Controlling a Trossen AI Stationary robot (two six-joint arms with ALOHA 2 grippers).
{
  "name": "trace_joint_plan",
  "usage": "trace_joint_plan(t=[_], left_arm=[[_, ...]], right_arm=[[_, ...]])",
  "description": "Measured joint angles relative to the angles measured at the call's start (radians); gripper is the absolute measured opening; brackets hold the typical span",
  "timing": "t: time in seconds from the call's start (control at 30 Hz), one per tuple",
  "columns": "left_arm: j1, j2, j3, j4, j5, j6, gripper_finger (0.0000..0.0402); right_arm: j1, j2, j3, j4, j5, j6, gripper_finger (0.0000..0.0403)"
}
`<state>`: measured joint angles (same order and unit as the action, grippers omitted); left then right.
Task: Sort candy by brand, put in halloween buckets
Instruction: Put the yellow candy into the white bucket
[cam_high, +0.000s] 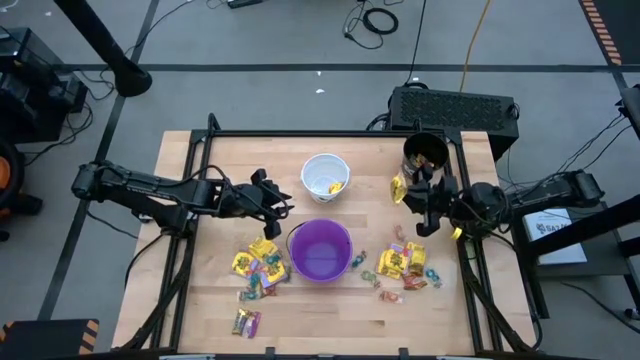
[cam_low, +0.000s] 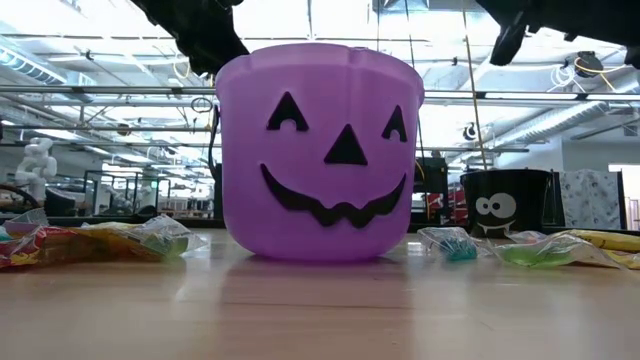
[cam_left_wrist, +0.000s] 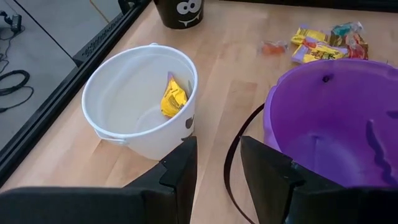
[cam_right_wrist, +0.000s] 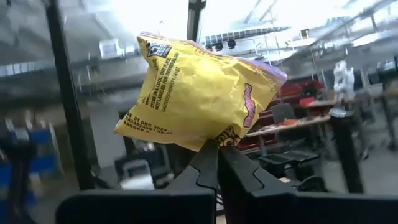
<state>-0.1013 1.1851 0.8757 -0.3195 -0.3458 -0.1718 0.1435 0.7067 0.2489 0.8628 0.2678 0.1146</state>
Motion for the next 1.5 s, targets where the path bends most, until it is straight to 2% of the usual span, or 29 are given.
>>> trace_joint_plan(t=[0.27,0.43,0.57,0.63,0.77,0.83,0.9,1.07,1.17,1.33,1.43,1.5], left_arm=[[0.0,0.0,0.0,0.0,0.0,0.003,0.0132],[0.0,0.0,0.0,0.0,0.0,0.022,0.0132],[0.0,0.0,0.0,0.0,-0.001,0.03,0.0132],[0.0,0.0,0.0,0.001,-0.001,0.035,0.0132],[0.0,0.0,0.0,0.029,-0.005,0.057,0.0132],[0.0,0.0,0.0,0.058,-0.006,0.071,0.0132],[0.0,0.0,0.0,0.085,-0.006,0.083,0.0132],[0.0,0.0,0.0,0.108,-0.006,0.084,0.0132],[0.0,0.0,0.0,0.105,-0.006,0.078,0.0132],[-0.006,0.0,0.0,0.097,-0.006,0.066,0.0132],[-0.012,0.0,0.0,0.097,-0.007,0.065,0.0132],[-0.014,0.0,0.0,0.095,-0.007,0.054,0.0132]], right_arm=[[0.004,0.002,0.0,-0.196,-0.088,-0.332,0.0],[0.011,0.014,-0.001,-0.313,-0.091,-0.447,0.0],[0.015,0.025,-0.001,-0.313,-0.09,-0.448,0.0],[0.014,0.028,-0.001,-0.282,-0.053,-0.38,0.0],[-0.024,0.062,-0.001,-0.13,0.179,-0.186,0.0],[-0.06,0.111,-0.001,-0.04,0.227,-0.15,0.0],[-0.107,0.174,0.006,0.016,0.229,-0.145,0.0],[-0.233,0.393,0.112,-0.001,0.214,-0.138,0.0],[-0.304,0.534,0.202,-0.068,0.138,-0.166,0.0],[-0.38,0.7,0.345,-0.252,-0.007,-0.152,0.0],[-0.401,0.766,0.4,-0.26,-0.068,-0.128,0.0001],[-0.406,0.802,0.42,-0.264,-0.069,-0.121,0.0008]])
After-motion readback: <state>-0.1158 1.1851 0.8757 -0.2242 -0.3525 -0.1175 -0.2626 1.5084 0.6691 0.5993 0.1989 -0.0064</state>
